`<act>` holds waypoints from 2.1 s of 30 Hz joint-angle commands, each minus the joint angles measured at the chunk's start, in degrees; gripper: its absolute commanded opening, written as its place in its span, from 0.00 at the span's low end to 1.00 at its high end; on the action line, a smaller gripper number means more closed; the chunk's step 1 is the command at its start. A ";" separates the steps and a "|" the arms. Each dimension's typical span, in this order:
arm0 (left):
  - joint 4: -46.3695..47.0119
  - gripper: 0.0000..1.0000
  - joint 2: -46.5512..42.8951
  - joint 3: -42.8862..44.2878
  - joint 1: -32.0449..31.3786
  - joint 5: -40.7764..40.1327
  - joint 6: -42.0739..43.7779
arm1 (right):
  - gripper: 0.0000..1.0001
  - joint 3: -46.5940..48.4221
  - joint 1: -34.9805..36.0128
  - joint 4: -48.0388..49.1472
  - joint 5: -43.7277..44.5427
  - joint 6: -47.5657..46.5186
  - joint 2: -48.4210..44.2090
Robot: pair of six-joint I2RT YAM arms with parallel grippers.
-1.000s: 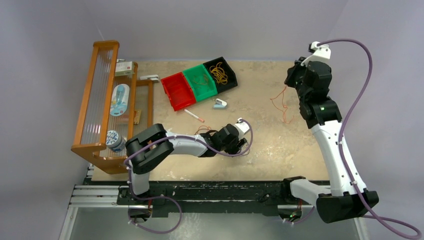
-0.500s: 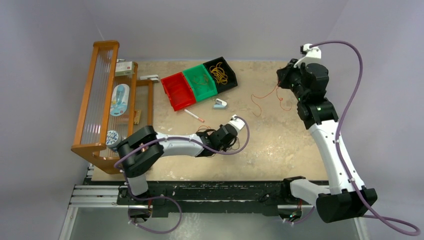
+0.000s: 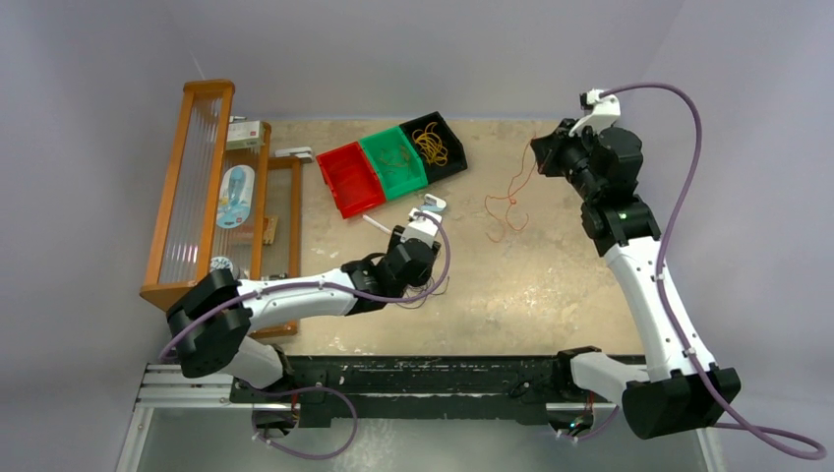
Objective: Untangle the cables
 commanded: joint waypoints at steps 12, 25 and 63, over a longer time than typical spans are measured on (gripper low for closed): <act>4.89 0.56 -8.85 -3.54 9.26 2.26 -6.09 | 0.00 -2.54 -0.27 7.75 -11.70 2.87 0.74; 4.35 0.56 -11.17 -4.25 9.56 -5.58 -8.11 | 0.00 -8.11 -0.35 10.67 -16.63 13.38 -1.54; 3.43 0.56 -9.07 -3.40 9.56 -5.01 -6.48 | 0.24 -21.80 -6.03 9.32 -21.09 6.36 16.73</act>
